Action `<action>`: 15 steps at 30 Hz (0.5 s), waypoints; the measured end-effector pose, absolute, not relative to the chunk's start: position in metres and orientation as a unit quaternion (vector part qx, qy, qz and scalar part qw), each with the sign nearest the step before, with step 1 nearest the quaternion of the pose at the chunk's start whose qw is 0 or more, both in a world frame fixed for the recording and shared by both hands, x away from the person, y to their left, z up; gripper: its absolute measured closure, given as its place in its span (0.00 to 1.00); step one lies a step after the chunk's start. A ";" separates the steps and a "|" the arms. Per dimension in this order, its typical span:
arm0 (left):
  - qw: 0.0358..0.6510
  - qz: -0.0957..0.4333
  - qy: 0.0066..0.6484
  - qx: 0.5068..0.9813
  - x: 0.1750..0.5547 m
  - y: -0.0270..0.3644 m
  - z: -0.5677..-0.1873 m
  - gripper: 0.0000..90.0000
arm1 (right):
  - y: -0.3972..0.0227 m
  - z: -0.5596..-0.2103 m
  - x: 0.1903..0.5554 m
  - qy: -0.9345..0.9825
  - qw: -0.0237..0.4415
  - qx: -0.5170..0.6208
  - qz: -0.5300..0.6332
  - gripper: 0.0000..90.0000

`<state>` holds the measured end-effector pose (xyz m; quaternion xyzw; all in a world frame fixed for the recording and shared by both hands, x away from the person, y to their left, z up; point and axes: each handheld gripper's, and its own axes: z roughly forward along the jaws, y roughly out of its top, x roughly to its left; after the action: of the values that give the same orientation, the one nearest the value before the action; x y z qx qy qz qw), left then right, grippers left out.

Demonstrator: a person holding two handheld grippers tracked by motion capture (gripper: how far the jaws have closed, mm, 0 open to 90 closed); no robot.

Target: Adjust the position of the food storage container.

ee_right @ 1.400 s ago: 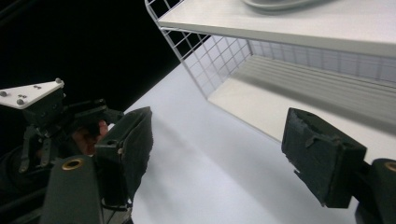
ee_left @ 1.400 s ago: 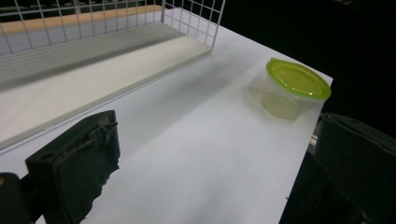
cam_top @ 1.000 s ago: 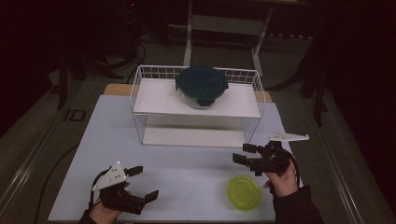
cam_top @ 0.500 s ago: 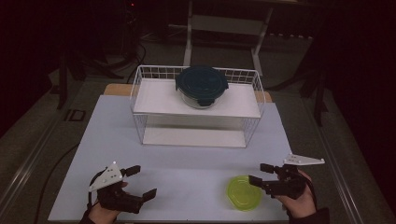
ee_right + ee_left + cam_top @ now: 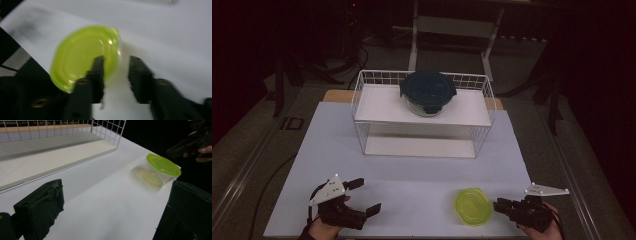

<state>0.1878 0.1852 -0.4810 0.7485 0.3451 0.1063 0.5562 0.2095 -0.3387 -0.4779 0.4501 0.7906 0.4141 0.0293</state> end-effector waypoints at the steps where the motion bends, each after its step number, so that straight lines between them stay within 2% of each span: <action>1: 0.557 0.106 0.346 0.748 0.188 0.185 -0.481 0.00 | -0.342 -0.485 0.207 0.793 0.026 0.455 0.405 0.90; 4: 0.556 0.107 0.345 0.749 0.188 0.185 -0.481 0.00 | -0.343 -0.494 0.204 0.798 0.010 0.454 0.395 0.98; 6: 0.555 0.108 0.345 0.749 0.188 0.185 -0.481 0.00 | -0.341 -0.499 0.203 0.804 0.000 0.449 0.389 1.00; 15: 0.557 0.108 0.346 0.747 0.189 0.186 -0.481 0.00 | -0.327 -0.515 0.203 0.825 -0.038 0.426 0.370 1.00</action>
<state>0.1885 0.1859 -0.4809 0.7473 0.3457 0.1076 0.5572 0.2028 -0.3273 -0.5148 0.4258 0.8246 0.3705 -0.0380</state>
